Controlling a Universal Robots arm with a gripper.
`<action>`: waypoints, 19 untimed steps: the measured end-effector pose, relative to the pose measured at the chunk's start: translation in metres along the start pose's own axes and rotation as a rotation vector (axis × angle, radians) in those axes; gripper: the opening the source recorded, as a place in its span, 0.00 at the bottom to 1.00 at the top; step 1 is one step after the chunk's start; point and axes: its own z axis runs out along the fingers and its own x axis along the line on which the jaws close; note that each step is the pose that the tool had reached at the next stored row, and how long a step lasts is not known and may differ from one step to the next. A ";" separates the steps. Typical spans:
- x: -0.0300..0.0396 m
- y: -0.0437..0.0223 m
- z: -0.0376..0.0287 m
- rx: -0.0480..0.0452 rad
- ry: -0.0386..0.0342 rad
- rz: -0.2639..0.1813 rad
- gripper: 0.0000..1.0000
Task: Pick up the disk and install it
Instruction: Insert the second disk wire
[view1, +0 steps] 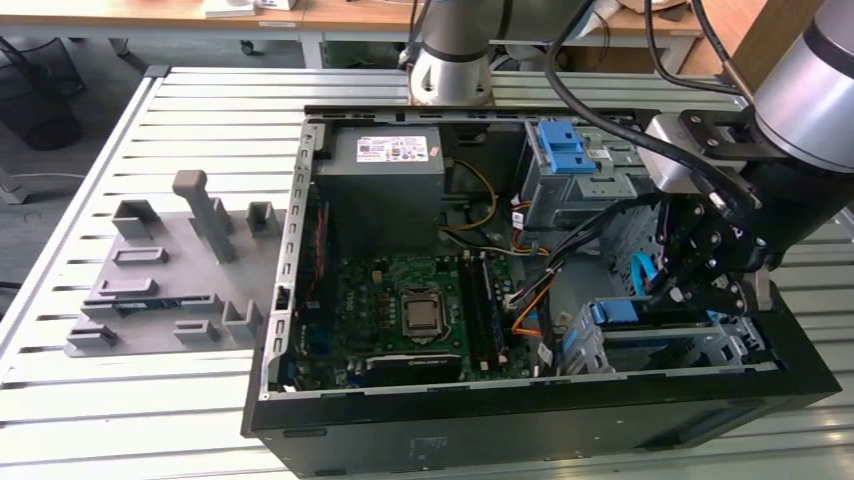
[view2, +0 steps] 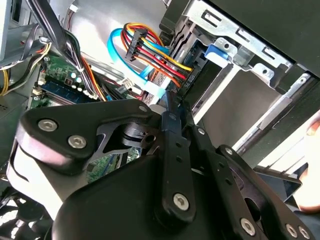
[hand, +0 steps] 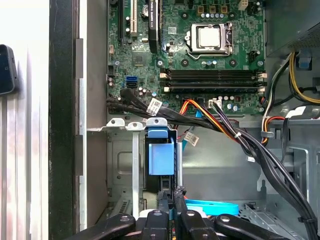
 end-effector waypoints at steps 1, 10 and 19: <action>-0.0001 0.0000 -0.0006 0.0001 0.0002 0.000 0.16; 0.0012 0.0000 -0.0016 -0.0001 -0.0038 0.000 0.16; 0.0047 -0.0001 -0.0007 -0.0007 -0.0259 -0.001 0.16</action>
